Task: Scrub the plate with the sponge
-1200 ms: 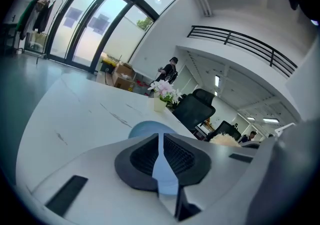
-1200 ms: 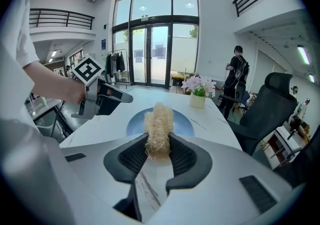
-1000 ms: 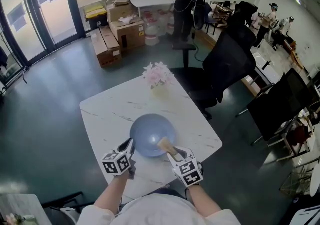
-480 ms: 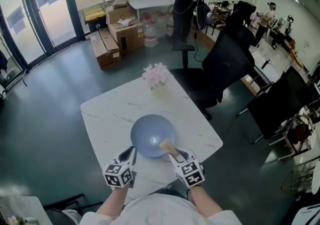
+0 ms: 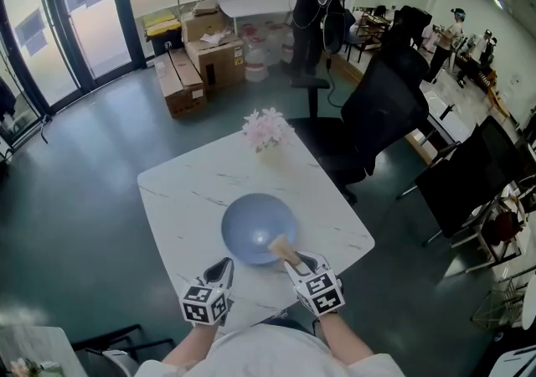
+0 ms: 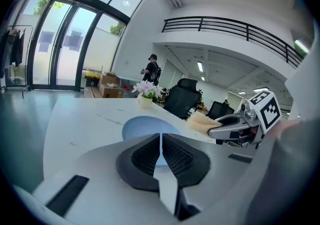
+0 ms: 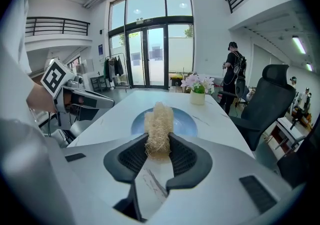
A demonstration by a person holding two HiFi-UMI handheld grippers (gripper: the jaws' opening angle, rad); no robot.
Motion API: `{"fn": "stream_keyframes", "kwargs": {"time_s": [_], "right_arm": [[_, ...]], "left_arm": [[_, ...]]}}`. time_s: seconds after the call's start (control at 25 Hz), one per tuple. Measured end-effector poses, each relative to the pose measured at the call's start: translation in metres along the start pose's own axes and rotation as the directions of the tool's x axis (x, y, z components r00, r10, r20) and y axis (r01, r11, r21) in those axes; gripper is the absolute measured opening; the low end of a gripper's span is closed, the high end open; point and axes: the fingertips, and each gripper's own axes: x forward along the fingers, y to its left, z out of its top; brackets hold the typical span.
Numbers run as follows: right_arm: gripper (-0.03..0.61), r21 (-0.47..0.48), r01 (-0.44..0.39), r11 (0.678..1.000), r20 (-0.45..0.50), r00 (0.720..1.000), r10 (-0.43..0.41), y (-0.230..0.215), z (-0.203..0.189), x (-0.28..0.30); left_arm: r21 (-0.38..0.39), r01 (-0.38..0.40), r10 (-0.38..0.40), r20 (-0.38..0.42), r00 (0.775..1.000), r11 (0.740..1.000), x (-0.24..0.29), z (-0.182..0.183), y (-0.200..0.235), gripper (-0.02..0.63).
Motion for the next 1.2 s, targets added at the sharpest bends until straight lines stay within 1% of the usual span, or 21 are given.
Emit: {"fn": "stream_keyframes", "kwargs": {"time_s": [0.24,0.56,1.2], "right_arm": [[0.126,0.009,-0.022,1.0,-0.01,1.0,0.022,0.0041,-0.0048,0.0031],[0.124,-0.011,-0.037,0.999,-0.026,0.999,0.037,0.0081,-0.0101,0.0042],[0.124,0.004,-0.028,1.0,-0.009,1.0,0.028,0.0074,-0.0058,0.0006]], "left_arm": [[0.013,0.014,-0.014,-0.021,1.0,1.0,0.0009,-0.0062,-0.0084,0.04],[0.013,0.011,-0.01,-0.026,1.0,1.0,0.002,-0.0096,-0.0078,0.04],[-0.008,0.009,-0.009,-0.015,1.0,1.0,0.0002,-0.0087,-0.0092,0.04]]}}
